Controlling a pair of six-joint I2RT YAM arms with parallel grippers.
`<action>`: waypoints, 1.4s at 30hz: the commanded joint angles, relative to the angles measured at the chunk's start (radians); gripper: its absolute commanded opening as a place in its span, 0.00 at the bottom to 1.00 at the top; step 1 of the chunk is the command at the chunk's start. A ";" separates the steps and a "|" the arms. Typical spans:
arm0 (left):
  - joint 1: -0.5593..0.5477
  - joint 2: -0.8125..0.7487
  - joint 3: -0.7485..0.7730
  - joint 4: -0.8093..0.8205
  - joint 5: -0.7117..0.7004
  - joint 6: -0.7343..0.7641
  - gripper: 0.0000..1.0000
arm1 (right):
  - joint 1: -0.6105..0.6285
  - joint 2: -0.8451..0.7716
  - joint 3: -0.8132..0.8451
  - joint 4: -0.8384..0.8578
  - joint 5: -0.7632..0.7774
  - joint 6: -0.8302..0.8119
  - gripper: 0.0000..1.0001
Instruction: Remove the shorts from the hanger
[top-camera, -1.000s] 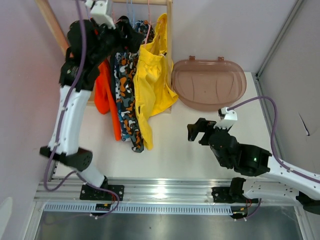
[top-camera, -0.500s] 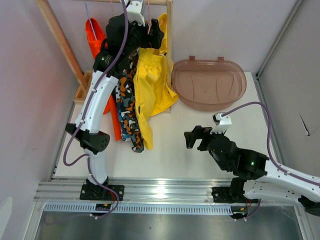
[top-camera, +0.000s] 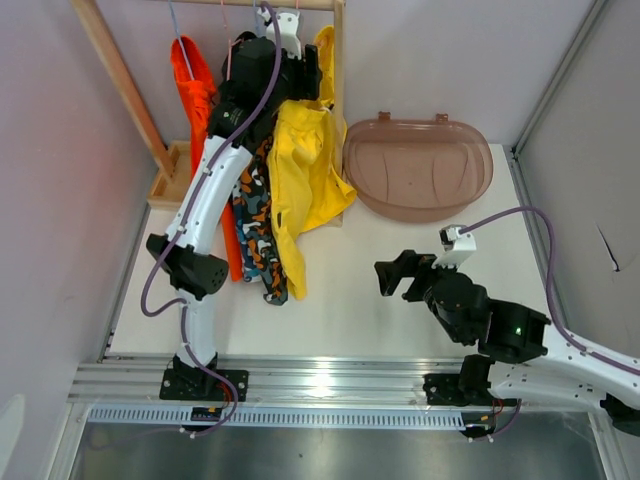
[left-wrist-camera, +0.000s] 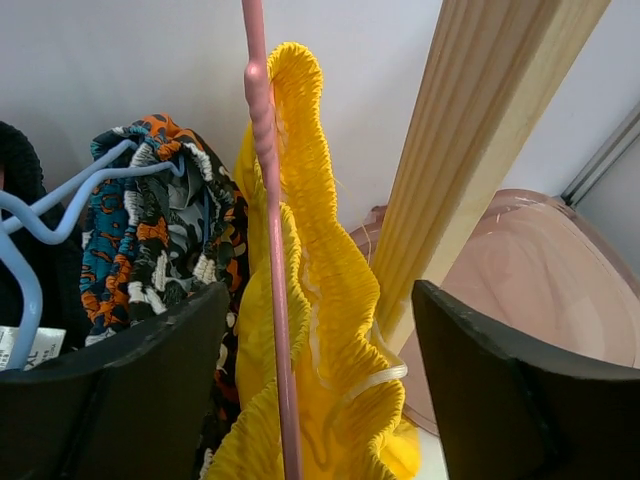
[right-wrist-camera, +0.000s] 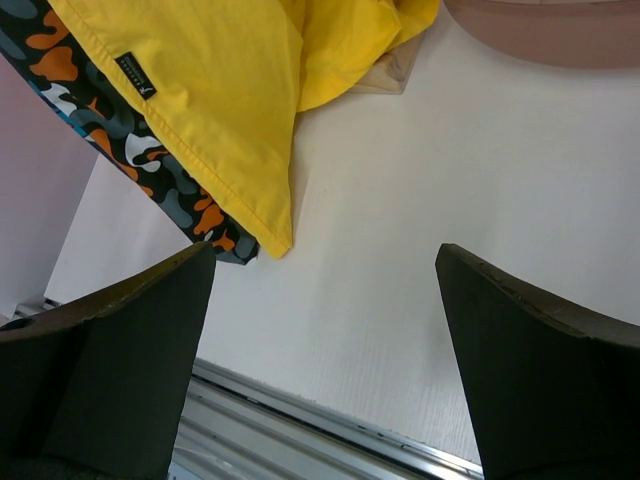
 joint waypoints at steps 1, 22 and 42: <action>-0.003 -0.009 0.045 0.046 -0.014 0.035 0.66 | -0.004 0.026 0.013 -0.017 0.019 0.051 0.99; 0.005 -0.204 -0.087 -0.121 0.079 -0.050 0.00 | 0.131 0.726 1.040 -0.723 -0.119 0.182 0.99; 0.004 -0.402 -0.153 -0.212 -0.082 -0.173 0.00 | 0.179 1.150 1.219 -0.055 0.075 -0.296 0.99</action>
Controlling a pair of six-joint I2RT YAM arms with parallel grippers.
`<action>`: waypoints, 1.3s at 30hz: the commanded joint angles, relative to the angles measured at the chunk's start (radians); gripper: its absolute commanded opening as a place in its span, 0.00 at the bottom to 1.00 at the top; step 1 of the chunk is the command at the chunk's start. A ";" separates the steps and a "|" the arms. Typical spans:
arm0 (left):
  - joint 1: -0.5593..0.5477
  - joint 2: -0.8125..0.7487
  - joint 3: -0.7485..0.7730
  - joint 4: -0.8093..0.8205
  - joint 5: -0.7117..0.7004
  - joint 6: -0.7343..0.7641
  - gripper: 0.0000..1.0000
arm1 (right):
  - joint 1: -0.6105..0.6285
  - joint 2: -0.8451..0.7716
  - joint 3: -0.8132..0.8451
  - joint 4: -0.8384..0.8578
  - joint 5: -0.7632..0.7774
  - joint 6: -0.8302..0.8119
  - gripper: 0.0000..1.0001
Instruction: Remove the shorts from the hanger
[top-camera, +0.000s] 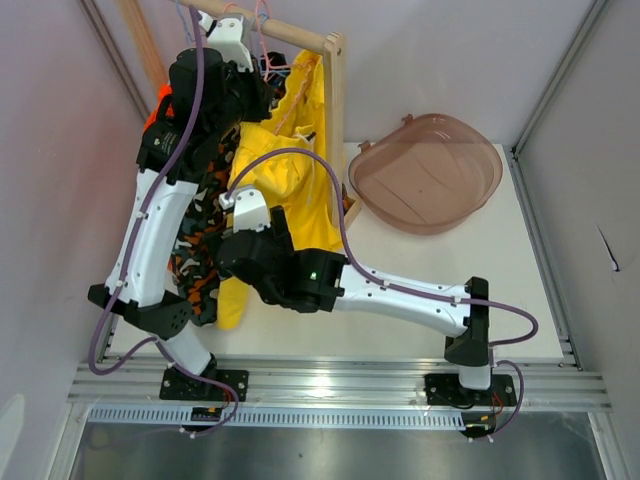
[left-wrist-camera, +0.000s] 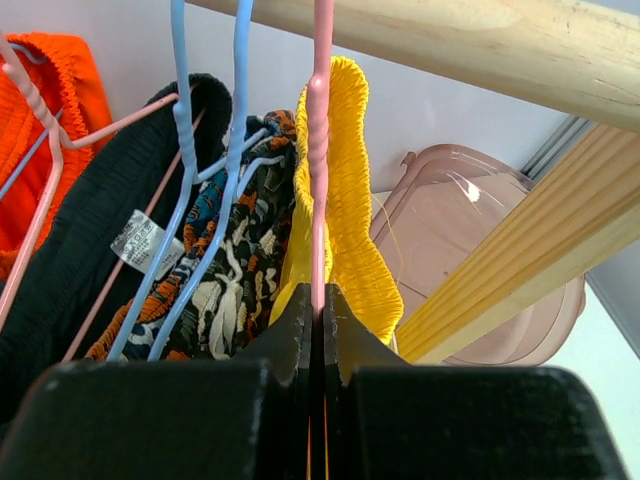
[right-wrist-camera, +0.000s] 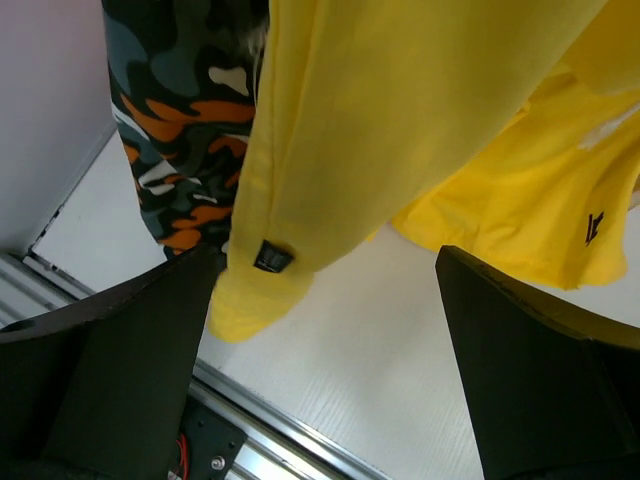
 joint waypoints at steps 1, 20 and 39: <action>0.001 -0.030 0.027 0.044 -0.049 -0.065 0.00 | 0.007 -0.096 -0.002 0.099 0.087 -0.043 0.99; -0.033 -0.084 0.022 0.069 0.097 -0.075 0.00 | 0.024 -0.197 -0.279 0.316 0.134 -0.032 0.00; -0.032 -0.006 0.140 0.154 0.011 0.054 0.00 | 0.317 -0.157 -0.312 0.391 0.169 -0.037 0.00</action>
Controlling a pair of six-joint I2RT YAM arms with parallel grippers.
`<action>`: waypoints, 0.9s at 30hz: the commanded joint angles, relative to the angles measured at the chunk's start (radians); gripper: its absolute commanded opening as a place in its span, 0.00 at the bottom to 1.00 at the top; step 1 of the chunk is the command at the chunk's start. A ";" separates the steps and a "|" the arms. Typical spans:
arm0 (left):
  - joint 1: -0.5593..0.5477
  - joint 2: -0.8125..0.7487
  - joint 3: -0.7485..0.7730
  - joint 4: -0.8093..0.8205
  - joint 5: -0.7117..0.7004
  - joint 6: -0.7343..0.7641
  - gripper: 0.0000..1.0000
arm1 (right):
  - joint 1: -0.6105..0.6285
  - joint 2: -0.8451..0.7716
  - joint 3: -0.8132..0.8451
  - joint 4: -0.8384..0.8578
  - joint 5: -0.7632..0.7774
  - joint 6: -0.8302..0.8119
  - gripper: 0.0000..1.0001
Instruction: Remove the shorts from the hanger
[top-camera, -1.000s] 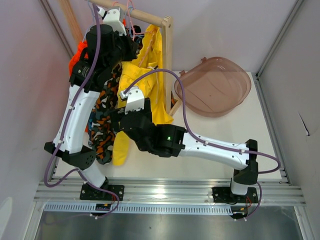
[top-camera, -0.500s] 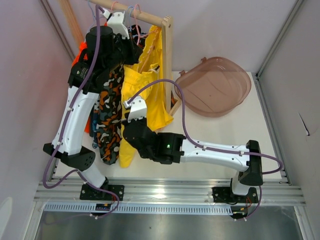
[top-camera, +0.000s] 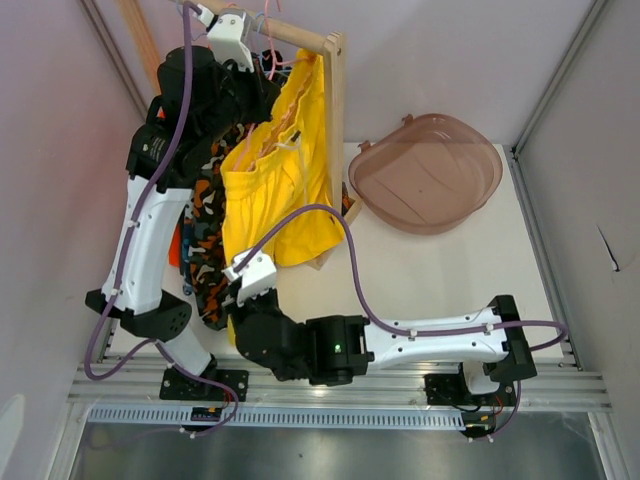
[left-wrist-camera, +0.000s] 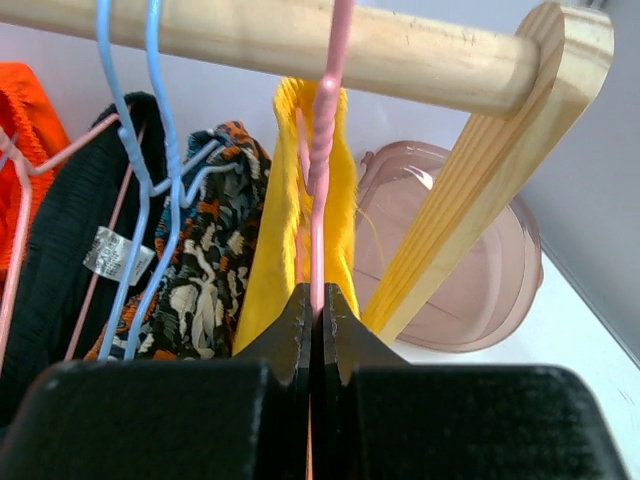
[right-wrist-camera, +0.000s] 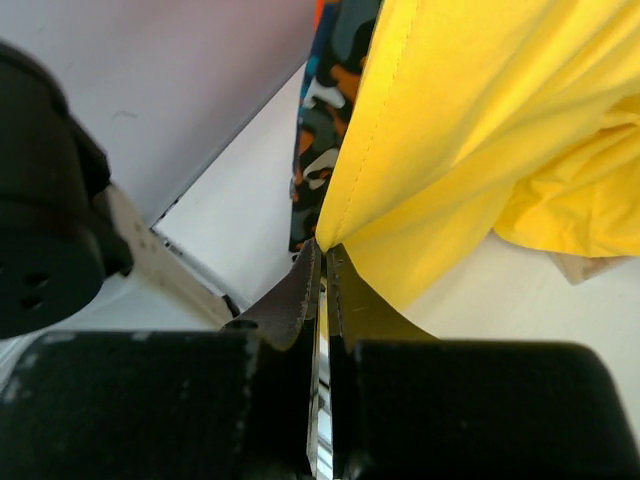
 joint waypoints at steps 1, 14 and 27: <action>0.000 -0.001 0.062 0.210 -0.063 0.014 0.00 | 0.055 0.046 0.020 0.013 -0.035 0.020 0.00; 0.017 -0.168 -0.087 0.138 0.027 -0.072 0.00 | 0.021 0.067 -0.085 0.000 -0.101 0.069 0.00; 0.006 -0.646 -0.498 -0.035 0.079 -0.090 0.00 | -0.201 -0.265 -0.063 0.011 -0.021 -0.304 0.00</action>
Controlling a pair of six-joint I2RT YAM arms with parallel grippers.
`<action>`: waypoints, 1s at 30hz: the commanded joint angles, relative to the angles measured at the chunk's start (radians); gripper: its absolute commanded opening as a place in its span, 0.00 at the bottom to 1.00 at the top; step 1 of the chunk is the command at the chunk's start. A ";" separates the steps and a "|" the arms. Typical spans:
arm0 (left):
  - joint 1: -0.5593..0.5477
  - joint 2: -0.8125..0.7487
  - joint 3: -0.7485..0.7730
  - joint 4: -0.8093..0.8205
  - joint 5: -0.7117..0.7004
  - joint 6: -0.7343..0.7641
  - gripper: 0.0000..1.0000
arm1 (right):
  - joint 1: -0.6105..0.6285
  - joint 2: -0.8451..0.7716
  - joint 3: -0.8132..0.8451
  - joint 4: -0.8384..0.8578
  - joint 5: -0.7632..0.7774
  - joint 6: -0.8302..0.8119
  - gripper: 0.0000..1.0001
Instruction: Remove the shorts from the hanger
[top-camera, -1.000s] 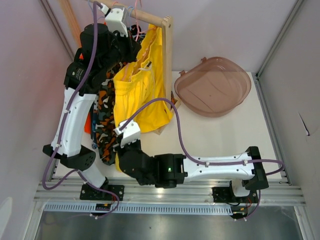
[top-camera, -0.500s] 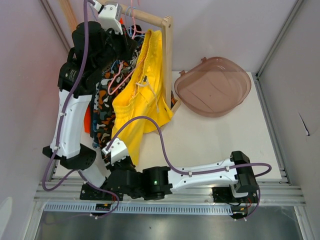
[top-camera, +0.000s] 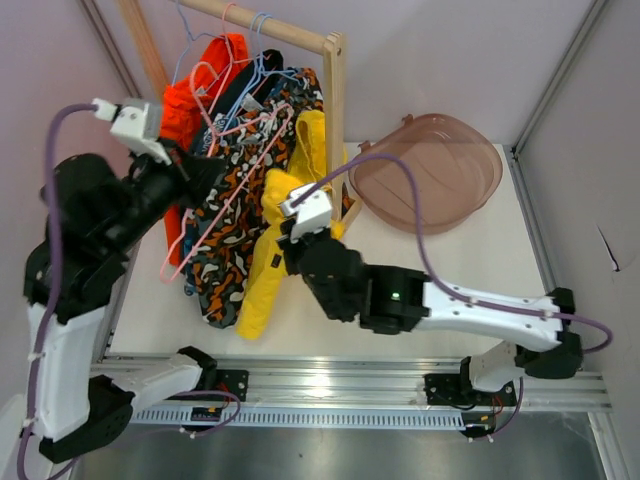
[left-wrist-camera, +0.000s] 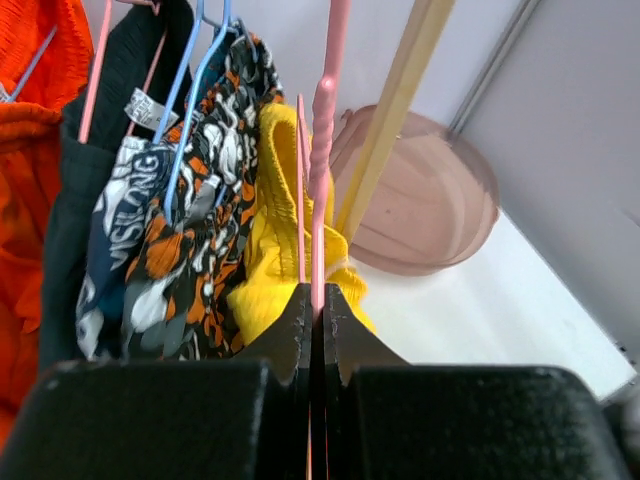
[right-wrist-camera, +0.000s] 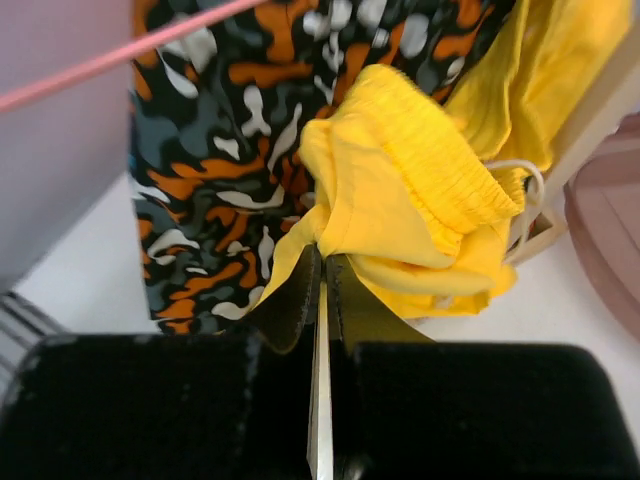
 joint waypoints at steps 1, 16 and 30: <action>0.000 -0.060 0.080 -0.064 0.087 -0.062 0.00 | 0.022 -0.107 0.023 0.028 0.076 -0.087 0.00; -0.028 -0.546 -0.582 -0.007 0.178 -0.087 0.00 | -0.327 -0.138 0.518 -0.119 -0.091 -0.247 0.00; -0.028 -0.473 -0.596 0.042 0.103 -0.004 0.00 | -1.234 0.266 0.870 0.144 -0.580 -0.124 0.00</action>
